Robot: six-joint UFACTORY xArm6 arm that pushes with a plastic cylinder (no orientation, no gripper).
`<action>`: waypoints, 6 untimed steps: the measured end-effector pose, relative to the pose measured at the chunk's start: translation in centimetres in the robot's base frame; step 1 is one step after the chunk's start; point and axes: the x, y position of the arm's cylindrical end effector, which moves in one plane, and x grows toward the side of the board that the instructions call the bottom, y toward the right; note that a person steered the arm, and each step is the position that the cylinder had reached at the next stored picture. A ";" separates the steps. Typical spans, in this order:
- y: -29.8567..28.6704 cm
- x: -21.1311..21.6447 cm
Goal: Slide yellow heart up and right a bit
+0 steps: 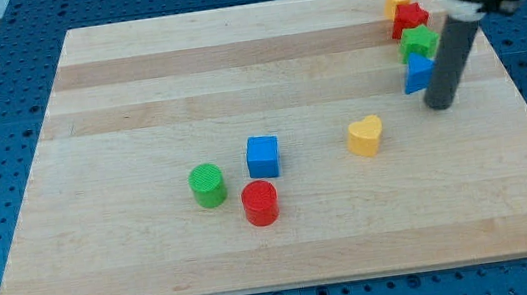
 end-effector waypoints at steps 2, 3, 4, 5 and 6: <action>-6.3 -0.9; -9.0 -1.1; -12.3 0.7; -12.6 5.1; -10.1 5.6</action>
